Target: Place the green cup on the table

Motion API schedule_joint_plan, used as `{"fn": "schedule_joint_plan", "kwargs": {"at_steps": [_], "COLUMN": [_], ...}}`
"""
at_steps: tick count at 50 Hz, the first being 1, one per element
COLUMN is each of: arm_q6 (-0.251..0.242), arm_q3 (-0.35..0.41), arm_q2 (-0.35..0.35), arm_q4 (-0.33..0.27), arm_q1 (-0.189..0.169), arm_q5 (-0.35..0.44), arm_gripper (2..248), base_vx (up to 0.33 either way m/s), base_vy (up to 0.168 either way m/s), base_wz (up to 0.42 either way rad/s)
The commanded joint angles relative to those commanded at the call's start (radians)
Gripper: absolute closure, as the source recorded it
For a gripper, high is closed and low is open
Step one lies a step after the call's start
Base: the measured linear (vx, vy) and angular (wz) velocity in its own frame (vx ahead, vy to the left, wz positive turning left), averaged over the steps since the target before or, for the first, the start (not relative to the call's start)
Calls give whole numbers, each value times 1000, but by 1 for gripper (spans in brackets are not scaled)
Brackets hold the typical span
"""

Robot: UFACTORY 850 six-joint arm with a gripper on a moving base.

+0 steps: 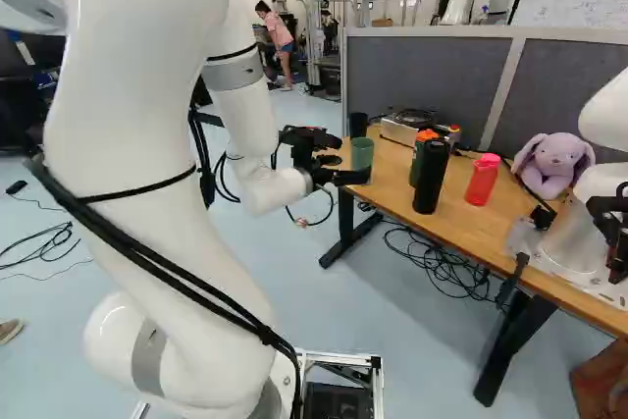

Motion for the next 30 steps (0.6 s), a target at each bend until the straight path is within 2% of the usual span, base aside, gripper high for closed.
{"fn": "schedule_joint_plan", "kwargs": {"at_steps": [15,30], "arm_q6": [24,55], "arm_q3": [47,108], "arm_q2": [73,168], "arm_q4": [-86,-198], "arm_q1": [9,20], "arm_q5": [-47,-107], "arm_gripper": [3,3], "base_vx": [0,0], "base_vy": [0,0], "base_wz": [0,0]}}
